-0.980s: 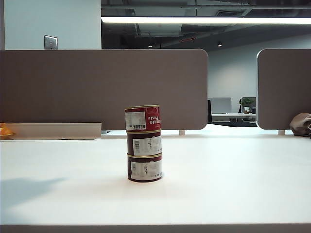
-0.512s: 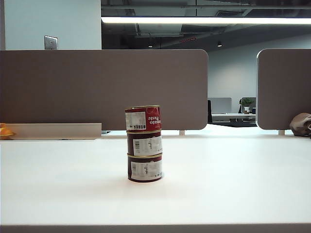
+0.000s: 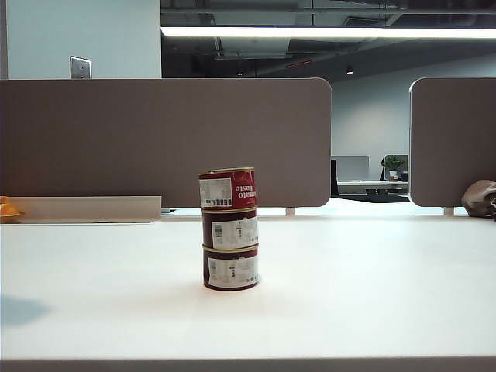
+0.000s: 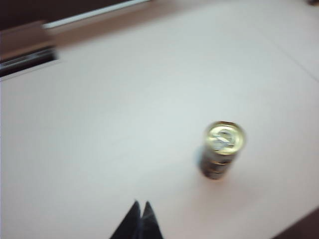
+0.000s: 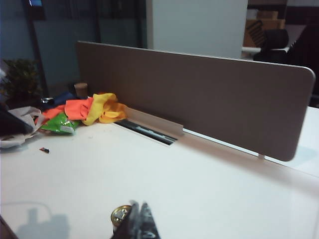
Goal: Pick up the cans one by one and stack them together.
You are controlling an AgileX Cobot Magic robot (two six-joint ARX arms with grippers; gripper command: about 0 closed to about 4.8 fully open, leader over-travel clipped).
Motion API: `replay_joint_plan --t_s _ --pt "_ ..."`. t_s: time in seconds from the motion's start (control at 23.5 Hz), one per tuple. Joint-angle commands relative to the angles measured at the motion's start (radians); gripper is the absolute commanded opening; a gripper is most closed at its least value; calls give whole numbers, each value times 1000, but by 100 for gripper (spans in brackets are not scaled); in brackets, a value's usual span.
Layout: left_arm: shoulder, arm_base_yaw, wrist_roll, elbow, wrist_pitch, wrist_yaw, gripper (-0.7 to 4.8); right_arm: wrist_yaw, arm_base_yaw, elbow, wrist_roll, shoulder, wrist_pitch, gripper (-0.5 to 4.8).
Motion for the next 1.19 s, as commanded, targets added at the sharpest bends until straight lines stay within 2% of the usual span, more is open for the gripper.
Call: replay_joint_plan --t_s 0.04,0.17,0.34,0.77,1.19 --pt "0 0 76 -143 232 219 -5 -7 0 -182 40 -44 208 -6" --pt "2 0 77 -293 420 360 -5 -7 0 -358 57 -54 342 -6" --pt "4 1 81 -406 508 372 -5 -6 0 -494 57 -51 380 -5" --pt "4 1 80 -507 520 365 -3 -14 0 -731 61 -50 460 -5" --pt "-3 -6 80 -508 516 369 -3 -14 0 -734 61 -50 429 -4"
